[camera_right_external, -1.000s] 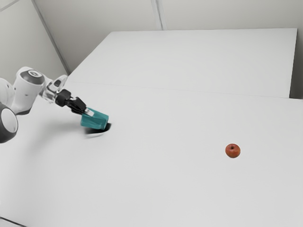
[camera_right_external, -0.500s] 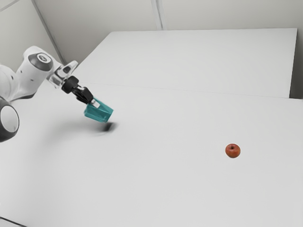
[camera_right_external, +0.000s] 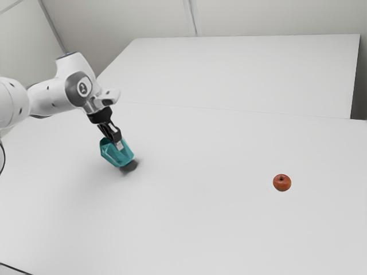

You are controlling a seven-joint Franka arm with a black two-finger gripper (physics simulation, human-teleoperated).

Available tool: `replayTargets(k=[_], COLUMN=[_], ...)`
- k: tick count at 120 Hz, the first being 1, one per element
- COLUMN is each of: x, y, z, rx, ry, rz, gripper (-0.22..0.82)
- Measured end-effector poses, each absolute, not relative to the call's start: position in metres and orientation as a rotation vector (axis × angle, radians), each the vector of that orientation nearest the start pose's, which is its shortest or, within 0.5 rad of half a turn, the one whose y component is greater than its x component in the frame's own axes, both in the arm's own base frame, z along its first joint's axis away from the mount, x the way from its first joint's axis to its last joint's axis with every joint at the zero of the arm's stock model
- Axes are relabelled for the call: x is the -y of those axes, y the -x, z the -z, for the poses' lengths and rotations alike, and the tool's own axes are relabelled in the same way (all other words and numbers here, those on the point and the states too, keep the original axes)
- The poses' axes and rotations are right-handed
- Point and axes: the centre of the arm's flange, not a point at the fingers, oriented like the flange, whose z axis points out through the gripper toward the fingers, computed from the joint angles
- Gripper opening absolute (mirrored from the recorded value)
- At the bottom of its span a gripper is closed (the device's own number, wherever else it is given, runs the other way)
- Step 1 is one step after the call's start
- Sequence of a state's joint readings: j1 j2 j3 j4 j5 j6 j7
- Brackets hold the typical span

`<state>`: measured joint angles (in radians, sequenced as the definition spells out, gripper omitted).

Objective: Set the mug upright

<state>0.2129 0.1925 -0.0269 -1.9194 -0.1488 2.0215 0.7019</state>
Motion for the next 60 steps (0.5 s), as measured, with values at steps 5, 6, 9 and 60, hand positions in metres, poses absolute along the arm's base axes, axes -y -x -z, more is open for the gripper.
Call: replayTargets(k=[5,6,9,60], x=[-0.098,-0.098,-0.097,-0.068], y=[-0.576,-0.575,-0.573,-0.540], z=[-0.387,-0.388,-0.388,-0.379], rx=[-0.720,-0.718,-0.710,-0.667], ry=[3.204,3.200,3.191,3.075], rz=[-0.041,-0.040,-0.041,-0.138], gripper=[-0.18,-0.18,-0.18,-0.18])
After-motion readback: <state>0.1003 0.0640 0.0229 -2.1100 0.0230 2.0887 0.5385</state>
